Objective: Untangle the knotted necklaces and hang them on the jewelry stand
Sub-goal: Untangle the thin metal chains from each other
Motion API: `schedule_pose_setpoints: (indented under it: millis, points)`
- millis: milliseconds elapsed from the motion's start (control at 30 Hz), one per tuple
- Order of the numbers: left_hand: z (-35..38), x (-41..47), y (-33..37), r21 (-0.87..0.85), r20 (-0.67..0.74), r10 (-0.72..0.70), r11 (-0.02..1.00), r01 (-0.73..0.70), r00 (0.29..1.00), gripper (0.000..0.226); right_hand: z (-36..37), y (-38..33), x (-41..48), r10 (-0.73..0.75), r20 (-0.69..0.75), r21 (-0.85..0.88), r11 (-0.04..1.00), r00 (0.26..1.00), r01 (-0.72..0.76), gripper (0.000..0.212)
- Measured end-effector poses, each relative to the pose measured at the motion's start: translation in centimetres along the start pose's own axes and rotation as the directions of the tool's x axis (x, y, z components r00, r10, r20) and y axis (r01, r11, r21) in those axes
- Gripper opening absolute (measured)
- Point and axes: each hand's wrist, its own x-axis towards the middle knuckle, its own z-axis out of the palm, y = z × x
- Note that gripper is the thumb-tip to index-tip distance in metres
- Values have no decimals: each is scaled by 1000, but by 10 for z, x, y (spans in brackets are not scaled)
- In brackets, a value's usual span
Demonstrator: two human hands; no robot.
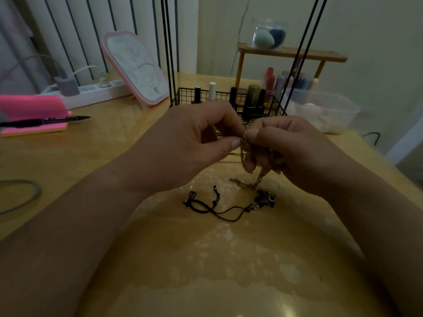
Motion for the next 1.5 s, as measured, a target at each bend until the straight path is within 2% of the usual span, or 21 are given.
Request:
schedule_pose_setpoints:
  millis: [167, 267, 400, 700, 933, 1067, 1133, 1300, 1500]
  points:
    - [-1, 0, 2, -8, 18, 30, 1000, -30, 999, 7, 0, 5, 2, 49, 7, 6, 999, 999, -49, 21]
    - [0, 0, 1, 22, 24, 22, 999, -23, 999, 4, 0, 6, 2, 71, 16, 18, 997, 997, -71, 30]
    - [1, 0, 0, 49, 44, 20, 999, -22, 999, 5, 2, 3, 2, 81, 21, 45, 996, 997, -81, 21]
    - [1, 0, 1, 43, 61, 11, 999, -14, 998, 3, -1, 7, 3, 96, 61, 63, 993, 993, -100, 20]
    - [1, 1, -3, -87, 49, -44, 995, 48, 998, 5, -1, 4, 2, 96, 84, 81, 991, 992, -103, 13]
    - [4, 2, -5, -187, 41, -125, 974, 131, 991, 7, 0, 2, 0, 27, 69, -3, 1000, 997, -26, 11]
    - [6, 3, -7, -221, 60, -166, 959, 175, 984, 8, 3, 3, -1, -31, 21, -101, 994, 999, 33, 8]
    - [8, 2, -10, -178, 47, -212, 960, 217, 976, 9, 8, 8, 2, -153, -78, -341, 932, 985, 118, 6]
    - [13, 1, -8, -95, -30, -191, 978, 188, 981, 10, 10, 6, 3, -178, -110, -409, 905, 978, 119, 7]
